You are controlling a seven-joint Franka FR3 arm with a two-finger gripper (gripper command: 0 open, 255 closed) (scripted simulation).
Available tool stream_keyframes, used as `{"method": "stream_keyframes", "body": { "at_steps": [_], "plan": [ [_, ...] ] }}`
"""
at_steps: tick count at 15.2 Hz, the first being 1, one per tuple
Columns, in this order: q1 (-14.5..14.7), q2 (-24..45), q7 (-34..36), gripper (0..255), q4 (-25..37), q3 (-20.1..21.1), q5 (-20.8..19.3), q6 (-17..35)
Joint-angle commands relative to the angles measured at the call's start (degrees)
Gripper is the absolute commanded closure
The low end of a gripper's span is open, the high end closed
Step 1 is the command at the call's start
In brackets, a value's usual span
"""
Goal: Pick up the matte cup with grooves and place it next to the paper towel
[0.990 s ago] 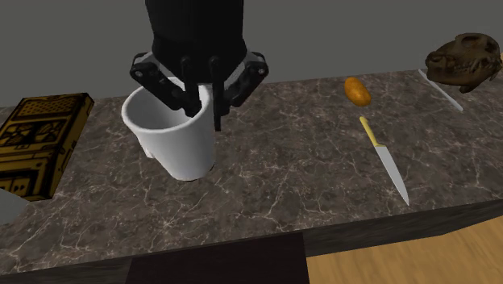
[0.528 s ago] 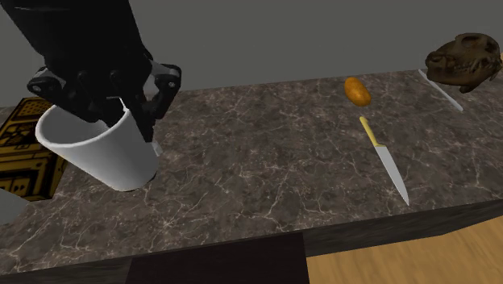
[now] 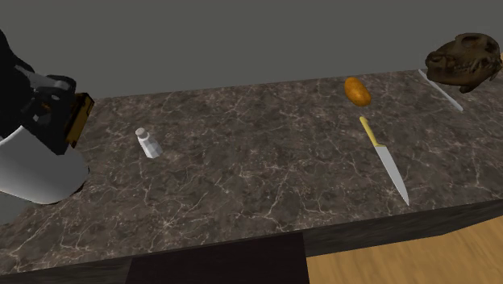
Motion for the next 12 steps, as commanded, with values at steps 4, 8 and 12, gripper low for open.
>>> {"method": "stream_keyframes", "body": {
  "at_steps": [4,8,12],
  "plan": [
    [0.7,1.9,7.1,255,3.2,7.3,5.4,0.9],
    [0.7,4.3,12.6,255,6.6,13.1,8.9,2.1],
    [-0.1,7.6,18.0,255,10.9,19.2,11.6,3.6]
  ]
}}
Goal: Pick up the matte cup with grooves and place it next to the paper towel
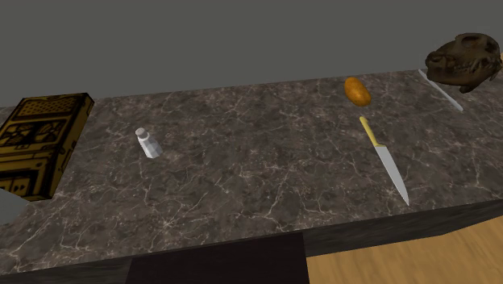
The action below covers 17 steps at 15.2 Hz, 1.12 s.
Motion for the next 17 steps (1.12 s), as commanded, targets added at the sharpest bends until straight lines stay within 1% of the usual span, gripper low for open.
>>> {"method": "stream_keyframes", "body": {
  "at_steps": [1,4,7,9,11,13,14,15,16,17],
  "plan": [
    [-0.5,1.8,3.2,255,2.7,3.4,1.4,0.6],
    [-1.9,4.9,7.4,255,6.8,8.5,2.6,1.9],
    [-4.1,8.5,11.7,255,11.4,14.2,3.1,3.2],
    [-6.0,11.1,14.8,255,14.9,18.6,3.1,4.1],
    [-8.7,13.9,17.9,255,18.6,23.7,2.6,5.0],
    [-12.3,16.9,21.3,255,22.7,29.8,1.6,5.8],
    [-14.6,18.5,23.0,255,24.9,33.4,1.0,6.2],
    [-17.4,19.9,24.7,255,27.2,37.5,0.3,6.5],
    [-20.8,21.2,26.3,255,29.6,42.1,-0.4,6.7],
    [-25.0,22.1,27.7,255,32.2,47.2,-0.8,6.6]
  ]
}}
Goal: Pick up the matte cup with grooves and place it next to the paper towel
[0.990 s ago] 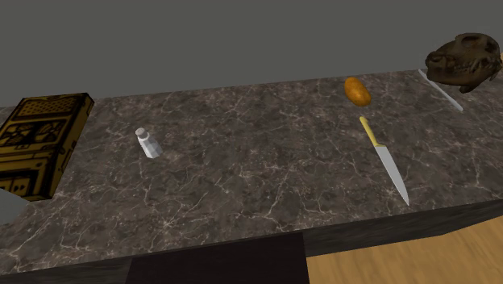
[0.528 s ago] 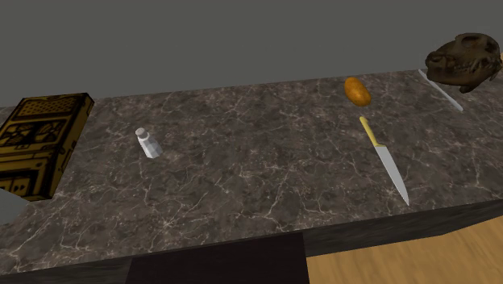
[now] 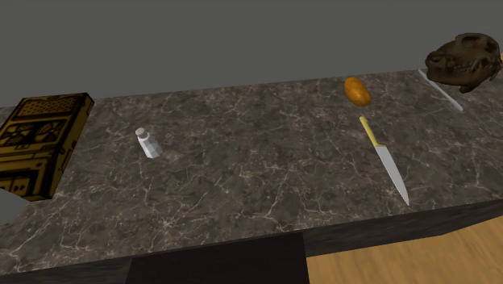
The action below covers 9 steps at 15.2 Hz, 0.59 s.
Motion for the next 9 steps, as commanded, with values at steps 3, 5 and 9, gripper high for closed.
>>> {"method": "stream_keyframes", "body": {
  "at_steps": [3,5,9],
  "plan": [
    [-4.8,0.3,1.6,255,2.0,6.1,0.4,1.1],
    [-3.7,-0.1,1.1,255,0.0,5.5,0.7,2.5],
    [-2.0,-0.9,0.3,255,-3.7,4.6,1.4,5.4]
  ]
}}
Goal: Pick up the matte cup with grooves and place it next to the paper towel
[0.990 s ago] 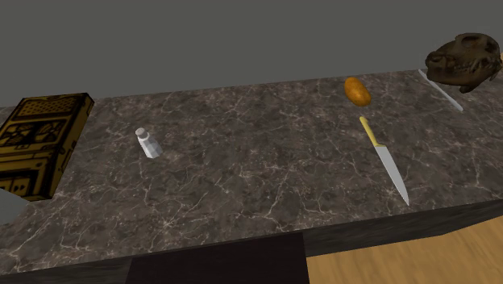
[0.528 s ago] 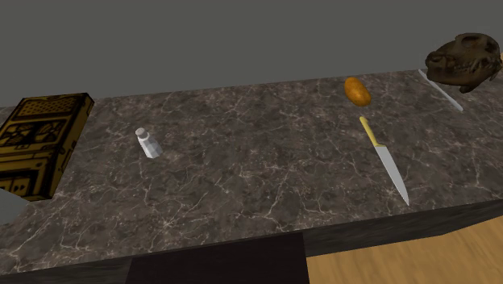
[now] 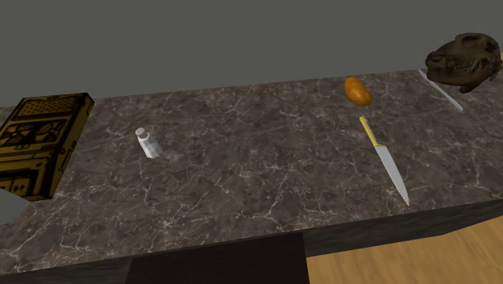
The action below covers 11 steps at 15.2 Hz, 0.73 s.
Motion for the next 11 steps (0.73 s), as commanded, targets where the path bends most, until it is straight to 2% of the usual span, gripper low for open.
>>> {"method": "stream_keyframes", "body": {
  "at_steps": [1,11],
  "plan": [
    [0.9,-0.4,-0.5,255,-2.0,-0.5,0.4,1.5],
    [2.7,-2.1,-2.5,255,-10.0,0.1,2.5,8.4]
  ]
}}
